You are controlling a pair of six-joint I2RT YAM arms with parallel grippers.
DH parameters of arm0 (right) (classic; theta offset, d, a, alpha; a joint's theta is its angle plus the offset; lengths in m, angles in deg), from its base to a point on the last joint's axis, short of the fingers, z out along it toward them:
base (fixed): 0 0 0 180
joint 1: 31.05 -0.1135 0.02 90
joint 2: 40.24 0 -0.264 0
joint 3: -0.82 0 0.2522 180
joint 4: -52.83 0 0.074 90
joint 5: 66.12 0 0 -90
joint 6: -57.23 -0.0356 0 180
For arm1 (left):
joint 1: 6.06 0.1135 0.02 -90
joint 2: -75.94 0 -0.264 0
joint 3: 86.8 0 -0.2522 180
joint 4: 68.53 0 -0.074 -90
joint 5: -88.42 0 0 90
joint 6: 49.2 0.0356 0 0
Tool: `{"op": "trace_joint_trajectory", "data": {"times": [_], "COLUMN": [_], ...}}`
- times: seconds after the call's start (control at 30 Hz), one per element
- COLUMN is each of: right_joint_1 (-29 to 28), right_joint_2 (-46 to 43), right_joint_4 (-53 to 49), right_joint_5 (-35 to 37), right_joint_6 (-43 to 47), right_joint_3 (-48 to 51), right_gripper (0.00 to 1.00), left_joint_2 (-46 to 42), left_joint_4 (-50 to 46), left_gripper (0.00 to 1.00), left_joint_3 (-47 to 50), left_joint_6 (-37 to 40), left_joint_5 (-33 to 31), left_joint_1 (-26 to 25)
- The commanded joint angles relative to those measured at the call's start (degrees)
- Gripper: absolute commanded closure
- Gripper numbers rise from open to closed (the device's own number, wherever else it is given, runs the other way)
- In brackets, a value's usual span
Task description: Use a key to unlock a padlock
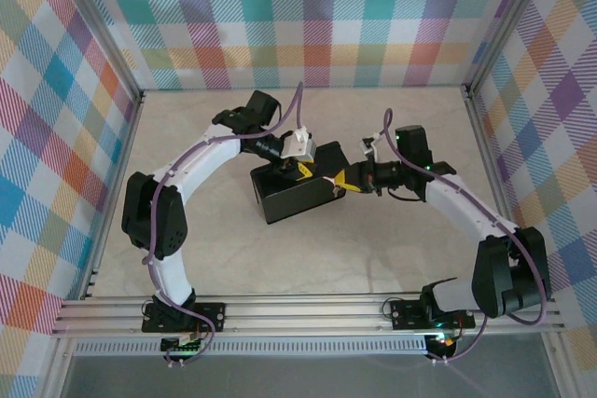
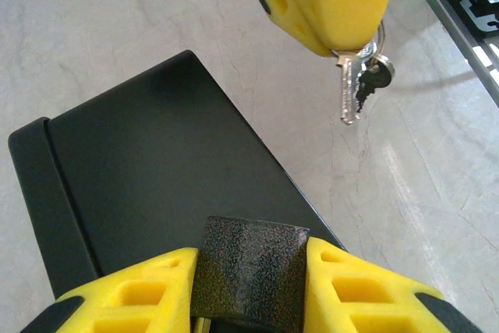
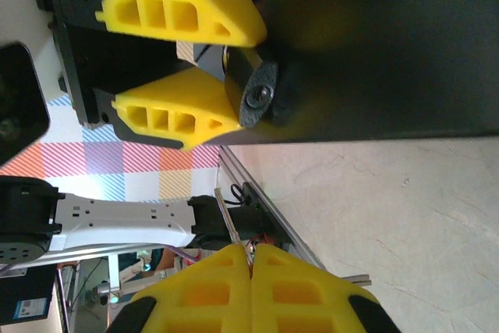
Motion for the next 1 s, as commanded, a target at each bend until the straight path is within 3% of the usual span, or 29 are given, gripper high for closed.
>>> {"op": "trace_joint_trajectory", "data": {"times": [0.0,0.2,0.97], "right_joint_1": [0.3,0.4,0.41], "right_joint_2": [1.03,2.94,9.77], "right_joint_4": [-1.14,-8.38,-23.47], "right_joint_5": [-1.8,-0.83,3.09], "right_joint_6": [0.6,4.2,14.2], "right_joint_3": [-4.13,-9.2,-18.67], "right_gripper": [1.0,1.0,1.0], "left_joint_2": [-0.55,-3.27,-6.29], "left_joint_4": [1.6,9.98,17.64], "left_gripper": [0.79,0.85,0.87], "left_joint_3": [2.5,5.33,9.46], "left_joint_6": [-0.36,-4.55,-9.76], "left_joint_5": [-2.24,1.88,5.88], "left_joint_1": [-0.73,-0.48,0.0]}}
